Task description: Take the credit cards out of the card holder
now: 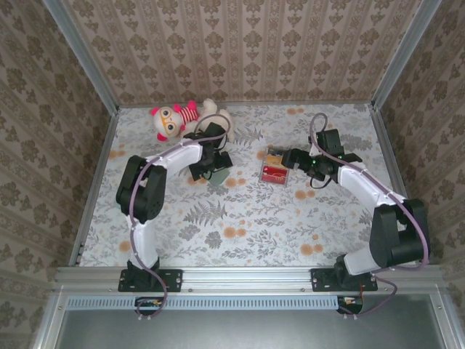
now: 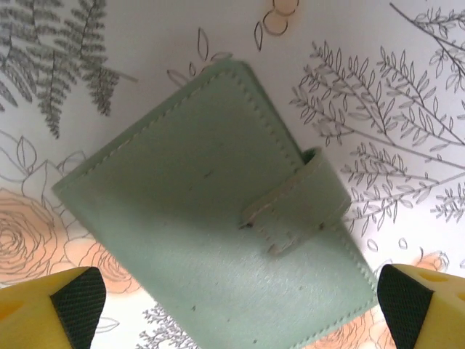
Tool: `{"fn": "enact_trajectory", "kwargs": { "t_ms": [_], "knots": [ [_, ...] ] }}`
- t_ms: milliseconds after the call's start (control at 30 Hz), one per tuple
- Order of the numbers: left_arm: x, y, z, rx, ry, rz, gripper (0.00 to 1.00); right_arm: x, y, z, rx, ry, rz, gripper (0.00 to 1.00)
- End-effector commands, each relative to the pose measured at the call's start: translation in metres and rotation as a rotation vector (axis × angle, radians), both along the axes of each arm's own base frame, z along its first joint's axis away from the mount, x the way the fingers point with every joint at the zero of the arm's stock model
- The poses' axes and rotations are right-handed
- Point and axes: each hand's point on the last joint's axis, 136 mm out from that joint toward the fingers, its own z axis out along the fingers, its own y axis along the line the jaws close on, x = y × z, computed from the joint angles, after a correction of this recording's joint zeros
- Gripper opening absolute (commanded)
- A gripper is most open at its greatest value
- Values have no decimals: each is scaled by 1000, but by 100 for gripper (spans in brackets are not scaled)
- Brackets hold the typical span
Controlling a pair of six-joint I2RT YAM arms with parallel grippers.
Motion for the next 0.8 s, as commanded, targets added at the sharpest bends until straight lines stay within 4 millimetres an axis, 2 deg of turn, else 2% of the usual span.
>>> {"fn": "enact_trajectory", "kwargs": {
  "t_ms": [0, 33, 133, 233, 367, 600, 767],
  "knots": [
    [-3, 15, -5, 145, 53, -18, 100, -22, -5, -9, -26, 52, -7, 100],
    [0, 15, -6, 162, 55, -28, 100, -24, -6, -2, -21, 30, -9, 100],
    [1, 13, -11, 197, 74, -60, 98, -27, -6, 0, -12, 28, -17, 100],
    [-2, 10, -14, 211, 76, -96, 82, -27, -5, 0, -3, 32, -23, 100],
    [-14, 9, -16, 217, 79, -132, 73, -27, -4, -1, 5, 41, -28, 100],
    [-57, -2, -26, 172, 145, -214, 71, -29, -1, -7, 8, 58, -37, 100],
    [-107, -10, -35, 131, 229, -299, 72, -33, -1, -10, -5, 70, -48, 99]
  ]
}}
